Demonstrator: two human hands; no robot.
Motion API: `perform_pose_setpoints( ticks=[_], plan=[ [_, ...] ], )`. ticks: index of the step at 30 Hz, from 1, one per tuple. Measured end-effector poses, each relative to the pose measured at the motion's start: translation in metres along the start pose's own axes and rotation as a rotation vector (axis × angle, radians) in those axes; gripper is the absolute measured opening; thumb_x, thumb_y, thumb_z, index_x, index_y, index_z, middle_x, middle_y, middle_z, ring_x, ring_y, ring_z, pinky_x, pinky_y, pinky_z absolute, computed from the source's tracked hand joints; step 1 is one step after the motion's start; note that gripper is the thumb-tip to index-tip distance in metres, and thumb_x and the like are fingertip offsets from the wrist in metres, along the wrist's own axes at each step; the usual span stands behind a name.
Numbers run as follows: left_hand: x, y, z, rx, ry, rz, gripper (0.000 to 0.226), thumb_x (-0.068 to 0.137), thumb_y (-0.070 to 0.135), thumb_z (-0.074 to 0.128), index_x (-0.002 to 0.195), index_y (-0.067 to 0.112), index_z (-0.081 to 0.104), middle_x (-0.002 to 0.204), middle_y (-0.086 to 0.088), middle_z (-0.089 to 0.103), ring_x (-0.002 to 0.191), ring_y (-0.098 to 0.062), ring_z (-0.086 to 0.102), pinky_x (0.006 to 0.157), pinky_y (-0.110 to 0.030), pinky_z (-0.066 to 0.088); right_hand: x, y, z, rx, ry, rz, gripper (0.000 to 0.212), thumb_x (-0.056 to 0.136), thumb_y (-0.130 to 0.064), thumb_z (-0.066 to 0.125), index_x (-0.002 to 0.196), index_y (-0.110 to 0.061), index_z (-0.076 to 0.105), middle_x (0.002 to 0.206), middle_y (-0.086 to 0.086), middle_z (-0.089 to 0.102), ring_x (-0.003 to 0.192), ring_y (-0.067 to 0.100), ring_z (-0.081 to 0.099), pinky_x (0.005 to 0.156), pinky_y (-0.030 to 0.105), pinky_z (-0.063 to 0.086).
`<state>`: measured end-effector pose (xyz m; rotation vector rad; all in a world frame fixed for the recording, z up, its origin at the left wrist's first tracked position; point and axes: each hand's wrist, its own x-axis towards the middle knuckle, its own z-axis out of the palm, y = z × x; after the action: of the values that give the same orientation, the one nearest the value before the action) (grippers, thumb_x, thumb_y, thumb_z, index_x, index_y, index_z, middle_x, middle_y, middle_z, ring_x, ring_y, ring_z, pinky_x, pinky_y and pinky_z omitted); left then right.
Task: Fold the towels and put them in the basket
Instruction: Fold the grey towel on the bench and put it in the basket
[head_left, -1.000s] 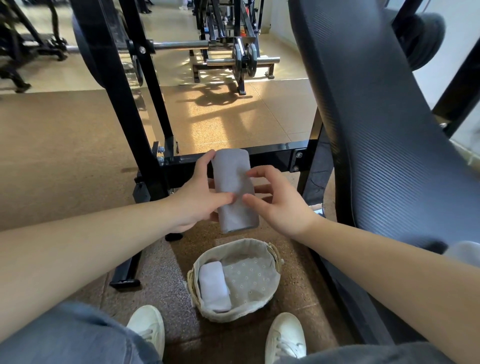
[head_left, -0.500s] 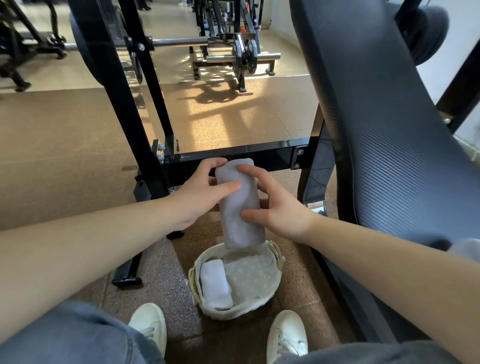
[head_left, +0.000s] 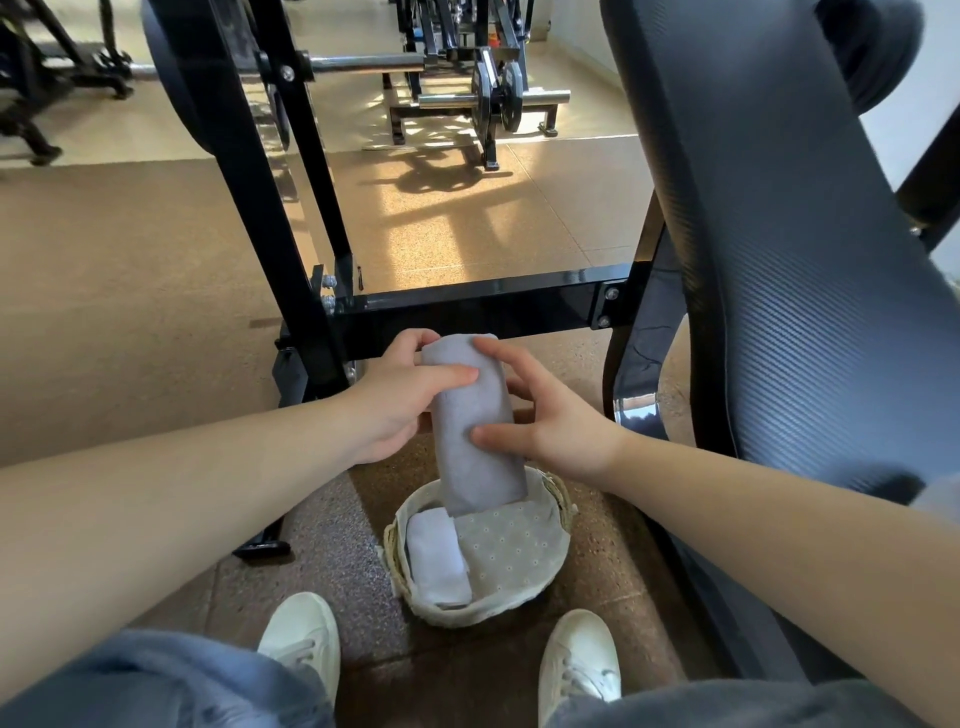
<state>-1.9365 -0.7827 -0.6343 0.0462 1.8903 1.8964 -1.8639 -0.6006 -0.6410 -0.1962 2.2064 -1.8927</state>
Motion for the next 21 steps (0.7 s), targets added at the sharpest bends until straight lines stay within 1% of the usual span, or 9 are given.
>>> perform_pose_setpoints(
  ticks=[4, 7, 10, 12, 14, 16, 17, 19, 21],
  plan=[
    [0.008, -0.013, -0.002, 0.034, 0.084, 0.023, 0.044, 0.088, 0.025, 0.078, 0.124, 0.024, 0.053, 0.124, -0.005, 0.061, 0.116, -0.027, 0.061, 0.096, -0.052, 0.055, 0.006, 0.008, 0.005, 0.020, 0.034, 0.055, 0.082, 0.085, -0.012, 0.079, 0.143, -0.054, 0.037, 0.137, -0.002, 0.051, 0.122, 0.023, 0.060, 0.094, 0.044, 0.059],
    [0.017, -0.024, -0.004, 0.152, 0.139, 0.042, 0.038, 0.090, 0.038, 0.074, 0.119, 0.024, 0.056, 0.117, -0.004, 0.062, 0.111, -0.025, 0.062, 0.088, -0.043, 0.057, 0.012, 0.015, 0.009, -0.059, 0.026, 0.112, 0.089, 0.084, -0.008, 0.078, 0.145, -0.054, 0.032, 0.137, -0.003, 0.047, 0.121, 0.022, 0.058, 0.093, 0.042, 0.060],
    [0.026, -0.039, -0.004, 0.209, 0.123, 0.029, 0.028, 0.091, 0.038, 0.073, 0.107, 0.022, 0.057, 0.110, -0.007, 0.064, 0.103, -0.026, 0.063, 0.081, -0.040, 0.055, 0.017, 0.025, 0.009, -0.107, -0.025, 0.188, 0.098, 0.084, -0.004, 0.078, 0.149, -0.054, 0.024, 0.142, 0.000, 0.042, 0.118, 0.017, 0.057, 0.086, 0.035, 0.062],
    [0.030, -0.051, -0.002, 0.169, 0.118, -0.002, 0.024, 0.092, 0.034, 0.073, 0.102, 0.022, 0.055, 0.103, -0.006, 0.064, 0.095, -0.024, 0.063, 0.070, -0.033, 0.051, 0.020, 0.033, 0.009, -0.105, -0.057, 0.233, 0.102, 0.083, -0.003, 0.078, 0.150, -0.056, 0.023, 0.143, 0.000, 0.040, 0.116, 0.013, 0.056, 0.081, 0.030, 0.062],
    [0.034, -0.063, 0.000, 0.135, 0.118, -0.025, 0.023, 0.092, 0.031, 0.073, 0.103, 0.022, 0.055, 0.101, -0.004, 0.064, 0.091, -0.021, 0.063, 0.064, -0.030, 0.048, 0.023, 0.044, 0.008, -0.137, -0.056, 0.249, 0.101, 0.084, -0.002, 0.078, 0.151, -0.055, 0.023, 0.146, -0.001, 0.039, 0.119, 0.012, 0.053, 0.085, 0.031, 0.061],
    [0.038, -0.075, -0.001, 0.170, 0.104, -0.040, 0.031, 0.091, 0.034, 0.074, 0.114, 0.022, 0.057, 0.109, -0.003, 0.064, 0.095, -0.019, 0.065, 0.067, -0.030, 0.050, 0.026, 0.058, 0.008, -0.175, -0.052, 0.263, 0.101, 0.083, -0.002, 0.078, 0.151, -0.053, 0.023, 0.147, -0.002, 0.037, 0.123, 0.015, 0.052, 0.091, 0.035, 0.060],
    [0.040, -0.081, -0.002, 0.200, 0.097, -0.043, 0.037, 0.091, 0.036, 0.074, 0.121, 0.022, 0.058, 0.115, -0.003, 0.063, 0.100, -0.019, 0.065, 0.071, -0.031, 0.054, 0.027, 0.065, 0.008, -0.195, -0.049, 0.277, 0.102, 0.083, -0.002, 0.078, 0.151, -0.053, 0.022, 0.147, -0.002, 0.037, 0.124, 0.018, 0.052, 0.094, 0.037, 0.059],
    [0.044, -0.096, -0.007, 0.260, 0.099, -0.049, 0.049, 0.090, 0.037, 0.075, 0.133, 0.023, 0.057, 0.122, -0.002, 0.060, 0.110, -0.020, 0.063, 0.088, -0.038, 0.057, 0.031, 0.082, 0.009, -0.244, -0.043, 0.311, 0.103, 0.082, -0.003, 0.078, 0.151, -0.055, 0.021, 0.145, -0.002, 0.037, 0.124, 0.021, 0.051, 0.094, 0.040, 0.058],
    [0.049, -0.112, -0.011, 0.322, 0.100, -0.065, 0.055, 0.091, 0.034, 0.074, 0.141, 0.022, 0.054, 0.127, -0.003, 0.059, 0.116, -0.021, 0.061, 0.100, -0.041, 0.054, 0.034, 0.101, 0.011, -0.294, -0.041, 0.352, 0.104, 0.081, -0.005, 0.078, 0.151, -0.056, 0.019, 0.142, -0.002, 0.038, 0.117, 0.020, 0.054, 0.090, 0.036, 0.058]
  ],
)
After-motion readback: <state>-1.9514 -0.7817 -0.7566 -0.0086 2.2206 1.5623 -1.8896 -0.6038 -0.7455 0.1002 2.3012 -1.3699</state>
